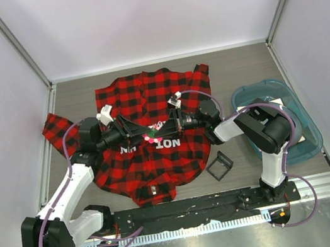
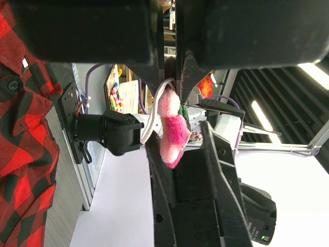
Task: Remove the brooch from the garment
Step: Pass from the right arm to the left, then pass from the left arm to the right
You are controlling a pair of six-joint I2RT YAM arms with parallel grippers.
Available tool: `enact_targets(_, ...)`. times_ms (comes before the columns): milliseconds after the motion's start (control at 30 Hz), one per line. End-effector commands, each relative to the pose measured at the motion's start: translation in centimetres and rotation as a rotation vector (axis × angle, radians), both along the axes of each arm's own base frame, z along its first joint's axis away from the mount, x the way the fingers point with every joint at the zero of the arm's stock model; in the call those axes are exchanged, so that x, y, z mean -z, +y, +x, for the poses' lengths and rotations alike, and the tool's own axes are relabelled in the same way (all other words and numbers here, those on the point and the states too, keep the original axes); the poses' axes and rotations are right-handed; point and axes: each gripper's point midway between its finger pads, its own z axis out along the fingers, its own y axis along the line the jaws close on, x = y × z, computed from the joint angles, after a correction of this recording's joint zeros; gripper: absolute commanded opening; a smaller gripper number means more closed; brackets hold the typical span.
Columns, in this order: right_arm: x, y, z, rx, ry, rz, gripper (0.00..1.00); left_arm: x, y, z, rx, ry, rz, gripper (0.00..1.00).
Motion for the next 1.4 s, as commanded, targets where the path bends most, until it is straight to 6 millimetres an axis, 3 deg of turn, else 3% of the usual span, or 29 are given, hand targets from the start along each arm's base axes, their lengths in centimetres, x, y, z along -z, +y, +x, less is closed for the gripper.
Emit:
enact_targets(0,-6.2,-1.0,-1.3,0.008,-0.322,0.219,0.01,-1.7,-0.6,0.4,0.024,-0.064,-0.092,0.42)
enact_targets(133,-6.1,-0.7,-0.9,0.037,-0.341,0.18,0.01,-1.5,-0.5,0.4,0.027,-0.085,-0.08,0.27)
enact_targets(167,-6.6,-0.8,-0.8,0.047,-0.351,0.177,0.01,-1.4,-0.4,0.6,0.014,-0.094,-0.074,0.15)
enact_targets(200,-6.1,-0.6,-0.2,0.081,-0.341,0.149,0.02,-1.5,-0.3,0.5,0.008,-0.106,-0.07,0.11)
enact_targets(267,-6.5,-0.7,0.2,0.12,-0.346,0.134,0.07,-1.5,0.0,0.7,-0.014,-0.14,-0.053,0.03)
enact_targets(367,-5.8,-0.6,1.4,0.199,-0.338,0.078,0.15,-1.5,0.1,0.6,-0.015,-0.166,-0.035,0.0)
enact_targets(533,-5.9,-0.9,2.5,0.282,-0.322,0.048,0.26,-1.1,0.2,0.8,-0.022,-0.16,-0.027,0.0)
enact_targets(733,-6.5,-1.0,3.0,0.333,-0.315,0.058,0.32,-0.9,0.2,0.7,-0.023,-0.158,-0.025,0.0)
enact_targets(1367,-6.5,0.4,3.4,0.32,-0.315,0.063,0.33,-1.2,-0.1,0.6,-0.012,-0.166,-0.03,0.0)
